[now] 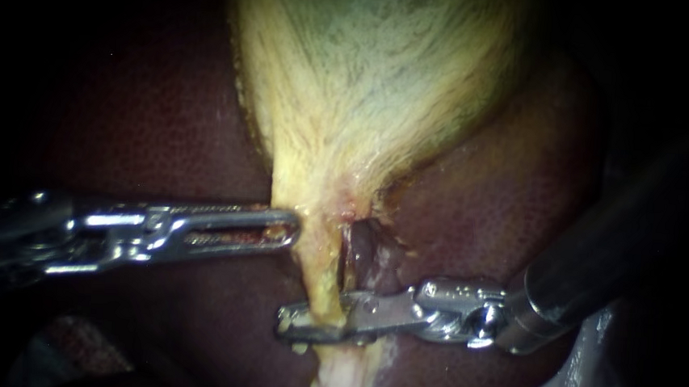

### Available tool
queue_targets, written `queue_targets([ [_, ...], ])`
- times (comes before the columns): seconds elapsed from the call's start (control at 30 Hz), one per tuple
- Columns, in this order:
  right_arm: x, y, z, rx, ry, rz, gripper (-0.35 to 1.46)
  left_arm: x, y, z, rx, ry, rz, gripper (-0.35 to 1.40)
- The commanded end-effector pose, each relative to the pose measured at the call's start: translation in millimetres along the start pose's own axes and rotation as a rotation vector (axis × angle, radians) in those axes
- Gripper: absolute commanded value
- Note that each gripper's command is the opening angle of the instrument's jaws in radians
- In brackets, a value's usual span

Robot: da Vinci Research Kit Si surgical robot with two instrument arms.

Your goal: Going back second clip left tube

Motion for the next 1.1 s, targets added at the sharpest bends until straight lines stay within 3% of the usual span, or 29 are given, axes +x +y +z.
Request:
queue_targets([
  [0.03, 0.0, 0.0, 0.0, 0.001, 0.0, -0.001, -0.35, 0.0, 0.0, 0.0, 0.0, 0.0, 0.0, -0.35],
  [0.63, 0.0, -0.2, 0.2, 0.001, -0.001, -0.002, -0.35, 0.1, 0.1, -0.3, 0.001, 0.001, 0.001, -0.35],
  [0.7, 0.0, -0.4, 0.3, 0.001, -0.004, -0.002, -0.2, 0.1, 0.1, -0.3, 0.001, 0.001, 0.001, -0.35],
  [0.8, 0.2, -0.5, 0.6, 0.005, 0.007, -0.003, 0.22, 0.1, 0.1, -0.5, 0.002, 0.001, 0.001, -0.35],
  [0.87, 0.3, -0.5, 0.7, 0.009, 0.021, -0.01, 0.36, 0.2, 0.1, -0.6, 0.002, 0.001, 0.001, -0.35],
  [1.1, 0.4, -0.5, 0.9, 0.015, 0.033, -0.077, 0.46, 0.2, 0.1, -1.0, 0.003, 0.002, 0.001, -0.35],
])
